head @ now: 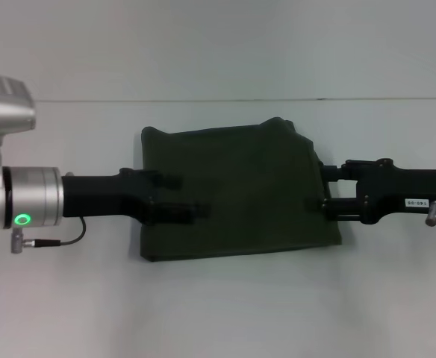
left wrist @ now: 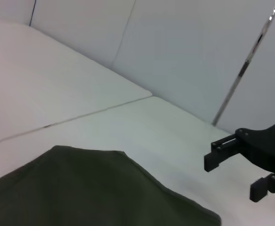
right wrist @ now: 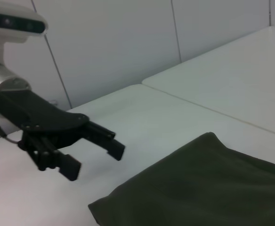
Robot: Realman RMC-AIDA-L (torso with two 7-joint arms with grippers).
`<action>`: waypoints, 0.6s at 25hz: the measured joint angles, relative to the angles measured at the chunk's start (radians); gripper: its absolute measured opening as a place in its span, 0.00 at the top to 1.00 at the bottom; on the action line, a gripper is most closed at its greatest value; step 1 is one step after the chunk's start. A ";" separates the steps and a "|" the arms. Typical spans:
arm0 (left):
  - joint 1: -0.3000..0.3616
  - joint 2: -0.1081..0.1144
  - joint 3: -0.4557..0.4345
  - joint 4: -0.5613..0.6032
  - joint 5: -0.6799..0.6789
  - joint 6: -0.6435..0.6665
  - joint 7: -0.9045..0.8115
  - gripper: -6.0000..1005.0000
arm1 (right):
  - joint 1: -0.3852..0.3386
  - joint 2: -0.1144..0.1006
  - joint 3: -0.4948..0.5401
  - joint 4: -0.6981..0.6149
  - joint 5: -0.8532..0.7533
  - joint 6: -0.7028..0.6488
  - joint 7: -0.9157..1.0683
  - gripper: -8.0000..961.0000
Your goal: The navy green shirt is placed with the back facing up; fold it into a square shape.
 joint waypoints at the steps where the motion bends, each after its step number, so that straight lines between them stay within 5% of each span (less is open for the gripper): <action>1: -0.002 -0.003 0.013 0.008 0.000 -0.013 0.003 0.07 | 0.002 0.002 -0.002 0.002 -0.001 0.002 -0.012 0.18; 15: -0.031 0.004 0.076 0.029 0.002 -0.037 -0.057 0.07 | 0.008 0.005 -0.044 0.005 0.002 0.042 -0.092 0.18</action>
